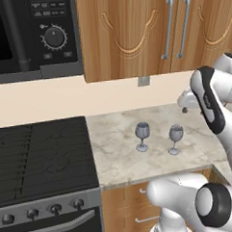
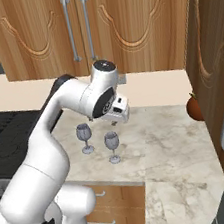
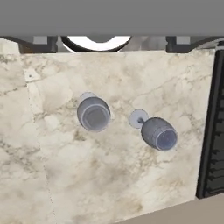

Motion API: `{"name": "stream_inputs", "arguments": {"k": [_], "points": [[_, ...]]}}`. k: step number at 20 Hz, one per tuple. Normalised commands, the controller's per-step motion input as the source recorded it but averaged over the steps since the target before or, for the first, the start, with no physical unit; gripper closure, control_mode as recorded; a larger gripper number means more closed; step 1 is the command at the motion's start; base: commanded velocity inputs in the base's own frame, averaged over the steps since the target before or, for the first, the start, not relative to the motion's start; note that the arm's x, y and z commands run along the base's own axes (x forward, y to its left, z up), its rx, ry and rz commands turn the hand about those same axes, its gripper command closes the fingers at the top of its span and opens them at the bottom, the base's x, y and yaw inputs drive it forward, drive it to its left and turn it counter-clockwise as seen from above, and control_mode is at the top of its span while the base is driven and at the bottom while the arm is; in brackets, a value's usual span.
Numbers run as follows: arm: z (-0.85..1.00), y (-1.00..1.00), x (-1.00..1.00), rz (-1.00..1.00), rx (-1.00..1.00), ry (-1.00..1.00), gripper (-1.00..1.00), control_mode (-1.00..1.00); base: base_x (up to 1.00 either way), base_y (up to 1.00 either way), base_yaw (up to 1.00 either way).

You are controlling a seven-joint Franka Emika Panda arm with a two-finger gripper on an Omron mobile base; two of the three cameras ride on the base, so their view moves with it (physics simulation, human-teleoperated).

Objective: Retrieve the wine glasses from the counter and place one next to each plate.

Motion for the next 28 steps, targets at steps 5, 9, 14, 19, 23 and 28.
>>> {"name": "stream_inputs", "arguments": {"k": [5, 9, 14, 19, 23, 28], "points": [[-0.18, -0.72, -0.43, 0.29, 0.10, -0.08, -1.00, -1.00, 0.00, 0.00, 0.00], [-0.18, -0.41, 0.00, 0.31, 0.09, 0.00, -1.00, -1.00, 0.00, 0.00, 0.00], [-0.04, 0.00, 0.06, 0.04, 0.01, 0.01, -1.00, -1.00, 0.00, 0.00, 0.00], [0.00, 0.00, 0.02, 0.03, 0.00, 0.00, -1.00, -1.00, 0.00, 0.00, 0.00], [-0.01, 0.00, 0.01, -0.23, 0.02, 0.03, -1.00, -1.00, 0.00, 0.00, 0.00], [0.00, 0.00, -0.01, -0.35, 0.04, 0.00, -1.00, -1.00, 0.00, 0.00, 0.00]]}}
